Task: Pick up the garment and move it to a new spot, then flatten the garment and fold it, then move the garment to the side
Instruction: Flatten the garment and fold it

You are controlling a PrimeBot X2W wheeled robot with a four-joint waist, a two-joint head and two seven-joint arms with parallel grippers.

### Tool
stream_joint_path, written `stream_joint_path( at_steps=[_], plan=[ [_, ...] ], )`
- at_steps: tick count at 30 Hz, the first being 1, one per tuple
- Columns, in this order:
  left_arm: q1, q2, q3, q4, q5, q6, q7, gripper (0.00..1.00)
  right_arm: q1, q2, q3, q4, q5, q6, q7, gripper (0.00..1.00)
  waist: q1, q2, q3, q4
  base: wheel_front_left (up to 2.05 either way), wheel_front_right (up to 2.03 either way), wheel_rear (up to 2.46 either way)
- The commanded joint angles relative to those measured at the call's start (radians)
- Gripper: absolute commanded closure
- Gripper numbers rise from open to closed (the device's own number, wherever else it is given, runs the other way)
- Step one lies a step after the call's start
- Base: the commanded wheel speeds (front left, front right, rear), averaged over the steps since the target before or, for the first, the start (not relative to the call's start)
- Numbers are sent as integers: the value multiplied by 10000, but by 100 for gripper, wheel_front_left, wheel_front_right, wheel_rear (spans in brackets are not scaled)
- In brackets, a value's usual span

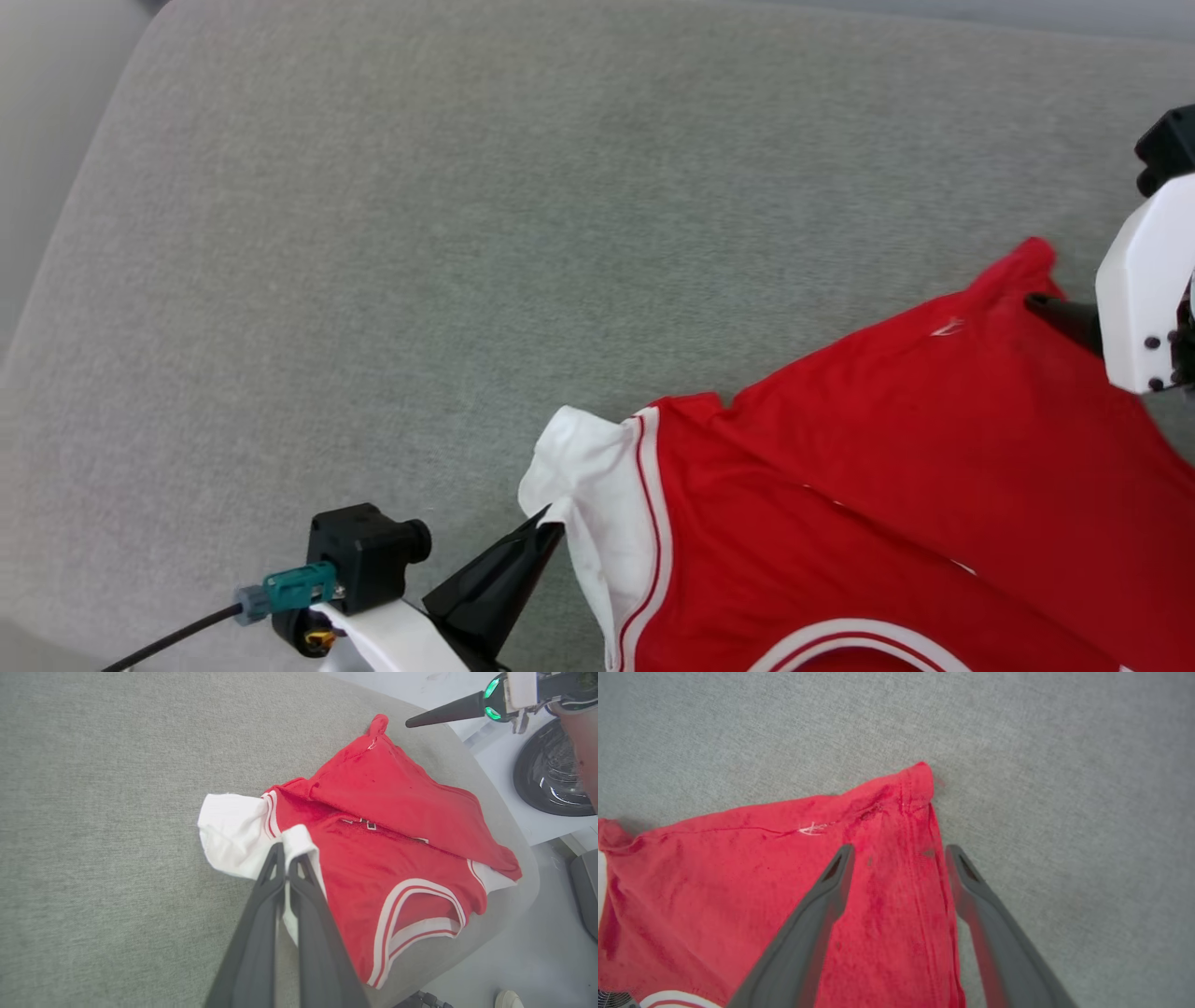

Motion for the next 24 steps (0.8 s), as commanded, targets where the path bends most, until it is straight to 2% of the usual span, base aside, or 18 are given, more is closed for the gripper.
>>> stream_joint_path(
  at_steps=[1,8,17,18,19,20,24],
  plan=[
    [-186,-78,-25,12,26,-31,-35,100,-244,-73,39,267,-146,-4,-60,0,0,0,511,569,0,0,0],
    [-388,-373,-267,151,88,-182,-123,100,-756,-416,384,1739,-561,-4,-289,0,0,0,915,1201,0,0,0],
    [-557,-574,-395,329,99,-275,-203,100,-110,-625,1071,2708,-499,-7,-184,0,0,0,1129,1440,0,0,0],
    [-557,-584,-408,346,93,-284,-206,100,-13,-697,1142,2753,-502,-7,-170,26,0,0,1128,1441,0,0,0],
    [-575,-590,-415,363,89,-297,-203,100,40,-774,1176,2800,-530,-7,-192,81,0,0,1124,1438,0,0,0],
    [-610,-595,-421,379,90,-307,-200,100,54,-836,1190,2839,-563,-7,-256,100,0,0,1115,1431,0,0,0],
    [-680,-562,-403,426,101,-327,-198,100,-72,-829,1083,2910,-542,-7,-637,100,0,0,911,1313,0,0,0]
  ],
)
